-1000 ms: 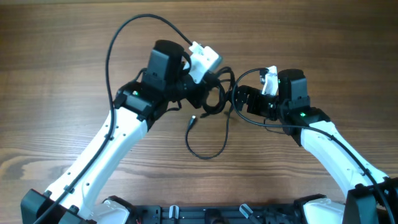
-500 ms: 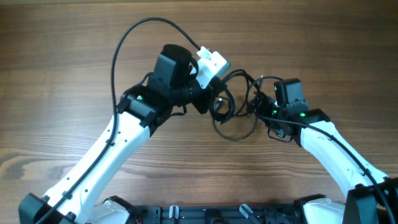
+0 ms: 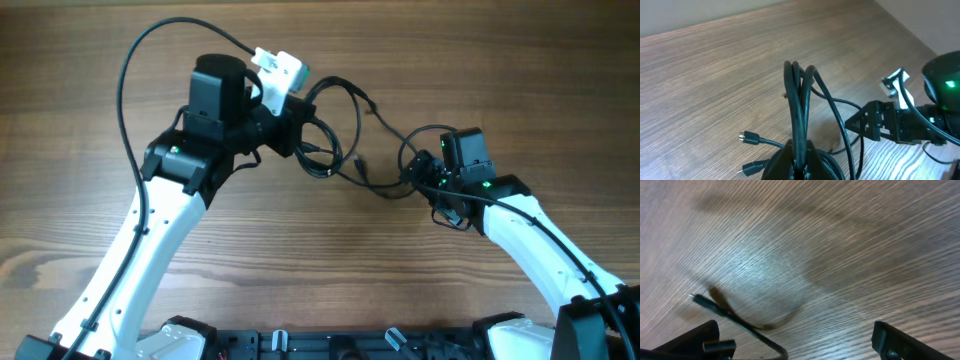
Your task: Untangle cables
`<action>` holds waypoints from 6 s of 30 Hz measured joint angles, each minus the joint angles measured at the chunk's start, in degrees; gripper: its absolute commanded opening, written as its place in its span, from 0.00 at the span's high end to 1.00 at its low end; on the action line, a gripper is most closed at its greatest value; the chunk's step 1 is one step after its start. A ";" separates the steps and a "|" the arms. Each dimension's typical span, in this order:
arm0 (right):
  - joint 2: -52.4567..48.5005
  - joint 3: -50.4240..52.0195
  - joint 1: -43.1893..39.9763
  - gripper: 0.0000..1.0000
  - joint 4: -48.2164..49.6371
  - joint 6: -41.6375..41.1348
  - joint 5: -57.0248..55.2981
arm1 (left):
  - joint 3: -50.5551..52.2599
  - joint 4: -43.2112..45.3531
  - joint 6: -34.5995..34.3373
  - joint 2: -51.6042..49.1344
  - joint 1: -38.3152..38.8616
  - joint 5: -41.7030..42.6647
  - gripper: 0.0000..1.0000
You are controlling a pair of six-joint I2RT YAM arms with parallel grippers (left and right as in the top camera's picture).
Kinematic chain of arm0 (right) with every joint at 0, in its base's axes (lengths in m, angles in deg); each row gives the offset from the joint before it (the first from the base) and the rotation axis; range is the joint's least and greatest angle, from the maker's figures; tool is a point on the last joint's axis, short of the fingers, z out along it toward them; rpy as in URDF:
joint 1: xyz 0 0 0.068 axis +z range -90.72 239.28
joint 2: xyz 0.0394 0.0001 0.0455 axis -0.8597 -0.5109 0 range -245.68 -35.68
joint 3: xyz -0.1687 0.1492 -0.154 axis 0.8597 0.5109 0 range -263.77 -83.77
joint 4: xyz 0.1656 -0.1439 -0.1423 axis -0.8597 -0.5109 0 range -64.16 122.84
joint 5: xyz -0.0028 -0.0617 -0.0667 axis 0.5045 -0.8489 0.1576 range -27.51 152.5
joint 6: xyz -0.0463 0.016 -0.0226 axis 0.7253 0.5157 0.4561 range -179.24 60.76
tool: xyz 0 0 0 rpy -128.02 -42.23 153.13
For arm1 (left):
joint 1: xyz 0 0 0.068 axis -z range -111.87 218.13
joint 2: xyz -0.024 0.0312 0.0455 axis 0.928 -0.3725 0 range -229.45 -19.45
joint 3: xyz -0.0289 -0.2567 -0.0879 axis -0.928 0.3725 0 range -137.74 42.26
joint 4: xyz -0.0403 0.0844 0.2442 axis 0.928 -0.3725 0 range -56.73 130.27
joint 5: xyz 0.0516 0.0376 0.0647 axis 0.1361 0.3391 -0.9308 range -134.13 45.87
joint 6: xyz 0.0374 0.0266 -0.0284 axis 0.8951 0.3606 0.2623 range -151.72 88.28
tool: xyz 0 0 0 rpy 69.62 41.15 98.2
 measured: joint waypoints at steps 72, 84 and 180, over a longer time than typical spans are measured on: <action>13.86 0.52 10.25 0.00 21.92 35.32 26.62 | 0.00 -3.50 -29.20 0.00 4.15 -18.71 0.96; 18.16 0.52 24.20 0.15 19.69 54.64 8.79 | 0.00 -4.24 -34.18 -0.50 4.15 -14.56 0.96; 15.61 0.55 26.08 0.34 4.85 25.09 -3.48 | -0.02 -13.70 8.04 -0.68 3.78 -12.52 0.00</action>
